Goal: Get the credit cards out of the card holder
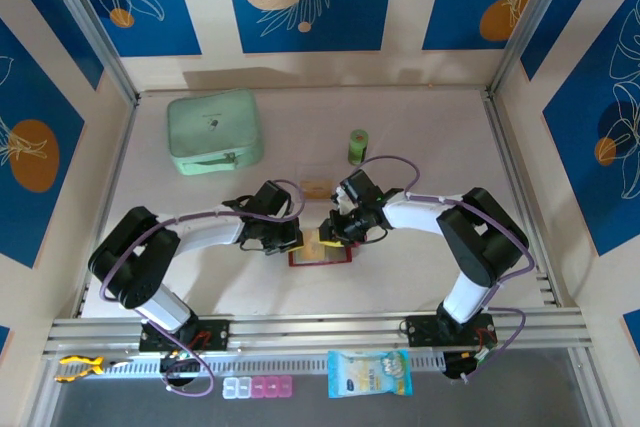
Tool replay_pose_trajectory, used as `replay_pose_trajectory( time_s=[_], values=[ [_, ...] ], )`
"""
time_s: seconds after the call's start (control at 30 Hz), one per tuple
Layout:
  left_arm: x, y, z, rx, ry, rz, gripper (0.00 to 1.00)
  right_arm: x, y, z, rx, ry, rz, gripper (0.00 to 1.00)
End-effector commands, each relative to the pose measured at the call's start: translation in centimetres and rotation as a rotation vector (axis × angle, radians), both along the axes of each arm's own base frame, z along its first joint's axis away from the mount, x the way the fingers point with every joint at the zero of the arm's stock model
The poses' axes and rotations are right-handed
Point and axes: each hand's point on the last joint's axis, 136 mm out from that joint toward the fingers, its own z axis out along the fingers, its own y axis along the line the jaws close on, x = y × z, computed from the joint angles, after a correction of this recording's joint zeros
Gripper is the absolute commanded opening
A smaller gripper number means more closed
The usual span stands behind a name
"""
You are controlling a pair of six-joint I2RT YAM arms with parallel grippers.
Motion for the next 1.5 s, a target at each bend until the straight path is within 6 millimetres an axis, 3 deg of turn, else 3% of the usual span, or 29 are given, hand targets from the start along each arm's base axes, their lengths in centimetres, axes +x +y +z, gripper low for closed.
replay_pose_trajectory(
  time_s=[0.0,0.53,1.13,1.47],
  values=[
    [-0.7,0.7,-1.0,0.049,0.020,-0.021,0.03,-0.4,-0.2,0.2,0.013,0.017,-0.001,0.23],
    [0.2,-0.4,1.3,0.000,-0.019,-0.032,0.03,-0.2,-0.8,0.9,0.014,0.000,-0.012,0.23],
    [-0.6,0.5,-1.1,0.052,0.022,-0.030,0.02,-0.7,-0.6,-0.5,0.022,0.036,-0.012,0.23],
    [-0.8,0.8,-1.4,0.068,0.029,-0.028,0.02,-0.9,-0.2,-1.2,0.034,0.059,-0.003,0.23]
  ],
)
